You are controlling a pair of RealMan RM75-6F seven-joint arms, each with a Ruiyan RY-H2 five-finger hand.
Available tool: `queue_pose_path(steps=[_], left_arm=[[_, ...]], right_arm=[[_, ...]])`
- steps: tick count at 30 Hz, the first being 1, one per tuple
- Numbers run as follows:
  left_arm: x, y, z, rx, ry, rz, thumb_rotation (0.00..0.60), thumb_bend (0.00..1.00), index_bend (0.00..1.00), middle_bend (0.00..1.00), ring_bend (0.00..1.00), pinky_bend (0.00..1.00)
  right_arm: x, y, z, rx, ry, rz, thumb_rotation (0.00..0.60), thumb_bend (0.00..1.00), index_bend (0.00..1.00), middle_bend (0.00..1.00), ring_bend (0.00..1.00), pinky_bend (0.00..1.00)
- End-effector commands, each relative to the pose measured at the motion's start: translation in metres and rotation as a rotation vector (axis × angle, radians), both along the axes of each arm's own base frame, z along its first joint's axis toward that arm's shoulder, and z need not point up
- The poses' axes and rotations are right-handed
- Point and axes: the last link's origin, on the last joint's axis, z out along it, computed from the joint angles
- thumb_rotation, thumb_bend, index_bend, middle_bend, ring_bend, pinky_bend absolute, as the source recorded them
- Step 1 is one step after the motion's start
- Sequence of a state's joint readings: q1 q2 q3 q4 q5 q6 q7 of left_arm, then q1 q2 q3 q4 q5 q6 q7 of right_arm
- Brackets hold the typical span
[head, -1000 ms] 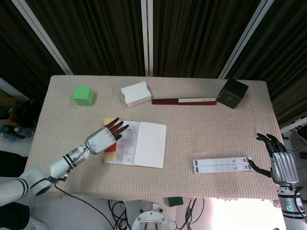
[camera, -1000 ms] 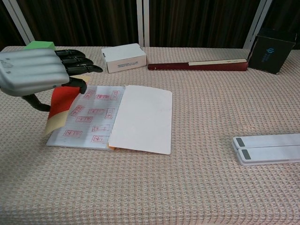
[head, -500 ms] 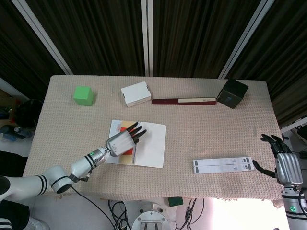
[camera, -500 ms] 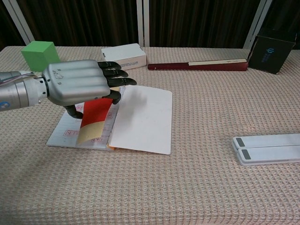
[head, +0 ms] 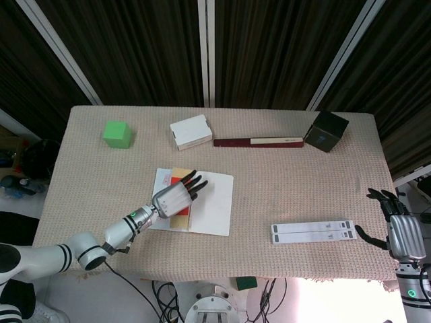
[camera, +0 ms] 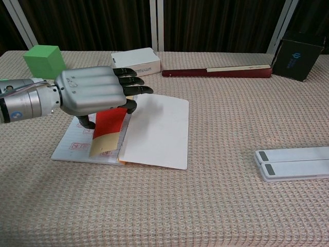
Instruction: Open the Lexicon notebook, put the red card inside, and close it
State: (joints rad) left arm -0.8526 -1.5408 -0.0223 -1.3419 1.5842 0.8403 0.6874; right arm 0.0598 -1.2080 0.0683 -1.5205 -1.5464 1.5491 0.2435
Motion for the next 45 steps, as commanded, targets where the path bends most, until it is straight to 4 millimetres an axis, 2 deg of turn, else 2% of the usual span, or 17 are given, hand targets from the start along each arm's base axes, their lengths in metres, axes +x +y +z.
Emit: queue_pose_path(steps=[1, 9, 20, 32, 35, 39, 41, 45], left_arm=[[-0.003, 0.000, 0.001, 0.003, 0.005, 0.007, 0.600, 0.09, 0.34, 0.00, 0.00, 0.06], [-0.012, -0.001, 0.004, 0.018, 0.032, -0.006, 0.600, 0.09, 0.34, 0.00, 0.00, 0.06], [-0.018, -0.005, 0.004, 0.016, 0.044, -0.017, 0.600, 0.10, 0.29, 0.00, 0.00, 0.06], [-0.015, -0.005, 0.004, 0.023, 0.036, -0.017, 0.600, 0.10, 0.26, 0.00, 0.00, 0.06], [-0.013, -0.006, 0.007, 0.018, -0.009, 0.016, 0.600, 0.10, 0.26, 0.00, 0.00, 0.06], [-0.011, 0.001, 0.021, 0.043, -0.166, 0.120, 0.600, 0.09, 0.26, 0.00, 0.00, 0.06], [-0.013, 0.009, 0.026, 0.084, -0.167, 0.111, 0.600, 0.09, 0.26, 0.00, 0.00, 0.06], [-0.017, 0.017, 0.020, 0.089, -0.163, 0.142, 0.600, 0.09, 0.26, 0.00, 0.00, 0.06]], right_arm=[[0.000, 0.000, 0.000, -0.001, 0.001, -0.001, 0.600, 0.16, 0.17, 0.24, 0.13, 0.25], [0.001, -0.001, -0.001, 0.002, 0.002, 0.000, 0.600, 0.16, 0.17, 0.24, 0.13, 0.25], [0.003, 0.000, -0.001, -0.001, 0.005, 0.001, 0.600, 0.16, 0.17, 0.24, 0.13, 0.25], [0.004, 0.000, -0.001, 0.001, 0.007, 0.005, 0.600, 0.16, 0.17, 0.24, 0.13, 0.25], [0.003, 0.000, 0.000, -0.004, 0.005, 0.002, 0.600, 0.16, 0.17, 0.24, 0.13, 0.25], [0.002, 0.000, -0.001, -0.002, 0.001, 0.000, 0.600, 0.16, 0.17, 0.24, 0.13, 0.25], [0.003, -0.001, -0.002, 0.003, 0.001, 0.002, 0.600, 0.16, 0.17, 0.24, 0.13, 0.25], [0.004, -0.003, -0.003, 0.004, 0.002, 0.009, 0.600, 0.16, 0.17, 0.24, 0.13, 0.25]])
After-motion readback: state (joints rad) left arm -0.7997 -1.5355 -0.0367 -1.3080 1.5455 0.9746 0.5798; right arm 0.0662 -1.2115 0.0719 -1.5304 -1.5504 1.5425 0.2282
